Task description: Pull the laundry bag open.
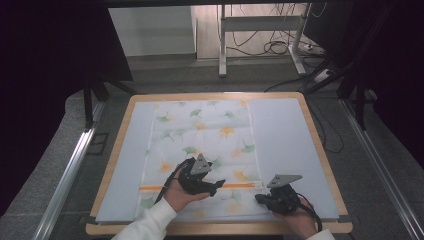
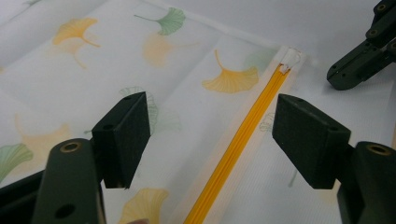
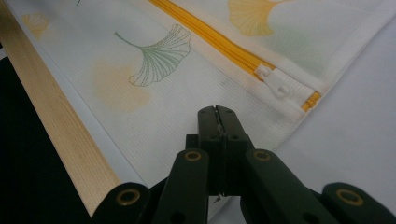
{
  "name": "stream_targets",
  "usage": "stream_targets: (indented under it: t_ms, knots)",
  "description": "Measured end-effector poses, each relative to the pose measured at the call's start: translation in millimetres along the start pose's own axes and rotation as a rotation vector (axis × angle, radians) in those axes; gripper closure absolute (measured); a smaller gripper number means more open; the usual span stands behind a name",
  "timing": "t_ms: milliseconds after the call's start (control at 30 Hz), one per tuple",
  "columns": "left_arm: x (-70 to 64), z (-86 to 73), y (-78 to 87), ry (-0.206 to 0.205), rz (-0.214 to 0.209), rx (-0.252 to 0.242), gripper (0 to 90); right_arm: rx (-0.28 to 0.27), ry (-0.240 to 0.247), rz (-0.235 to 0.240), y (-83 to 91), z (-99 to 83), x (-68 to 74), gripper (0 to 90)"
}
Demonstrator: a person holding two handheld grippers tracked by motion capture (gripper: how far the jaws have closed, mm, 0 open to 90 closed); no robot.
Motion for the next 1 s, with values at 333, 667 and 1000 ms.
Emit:
stream_targets:
  t_ms: [333, 667, 1000]
  knots:
    - [-11.1, 8.7, -18.9, -0.028, -0.023, 0.016, 27.6, 0.001, 0.001, 0.002, -1.1, -0.1, -0.6, 89.0]
    - [-20.8, 17.7, -36.4, -0.031, -0.06, 0.025, 28.0, 0.004, 0.002, 0.008, -1.3, 0.1, -0.9, 89.0]
    - [-24.4, 22.3, -49.0, -0.041, -0.061, 0.037, 30.6, 0.005, 0.001, 0.011, -1.4, 0.2, -1.2, 89.0]
Point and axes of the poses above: each handheld gripper's, and its own axes: y roughly backward along the jaws, z roughly out of its top, x roughly to its left, the point moved 6 cm from there along -y, roughly forward along the jaws, and after that the axes turned 2 degrees about y, right-handed, at the moved point
